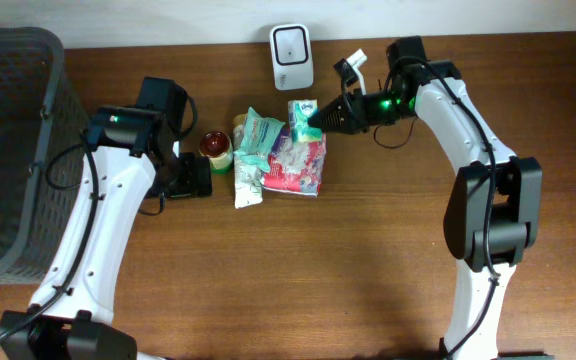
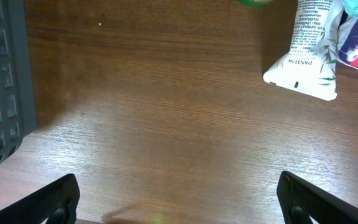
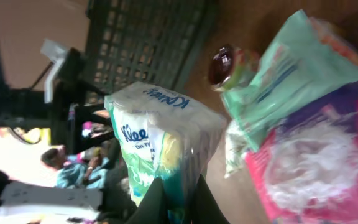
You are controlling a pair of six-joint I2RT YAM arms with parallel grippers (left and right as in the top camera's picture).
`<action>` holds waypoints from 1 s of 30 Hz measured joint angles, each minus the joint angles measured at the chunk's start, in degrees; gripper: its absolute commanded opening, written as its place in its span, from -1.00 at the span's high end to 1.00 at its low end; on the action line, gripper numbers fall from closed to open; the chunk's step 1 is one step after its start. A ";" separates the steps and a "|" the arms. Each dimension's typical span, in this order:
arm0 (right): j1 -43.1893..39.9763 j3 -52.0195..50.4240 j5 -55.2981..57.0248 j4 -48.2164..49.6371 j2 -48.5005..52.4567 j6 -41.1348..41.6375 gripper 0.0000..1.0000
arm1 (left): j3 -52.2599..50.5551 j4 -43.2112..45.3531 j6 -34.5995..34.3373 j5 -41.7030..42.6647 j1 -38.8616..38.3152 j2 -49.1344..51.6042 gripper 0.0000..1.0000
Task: Scan the item barcode
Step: 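Swing the right gripper up and hold the tissue pack over the scanner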
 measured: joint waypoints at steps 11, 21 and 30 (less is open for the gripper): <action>0.50 11.61 59.84 14.64 0.39 14.95 0.92 | 0.00 -0.02 0.00 0.00 0.00 0.00 -0.99; 9.84 11.58 77.99 42.10 3.65 -9.03 0.92 | 0.00 -0.02 0.00 0.00 0.00 0.00 -0.98; 12.50 11.58 79.21 46.18 9.55 -23.30 0.92 | 0.00 -0.02 0.00 0.00 0.00 0.00 -0.98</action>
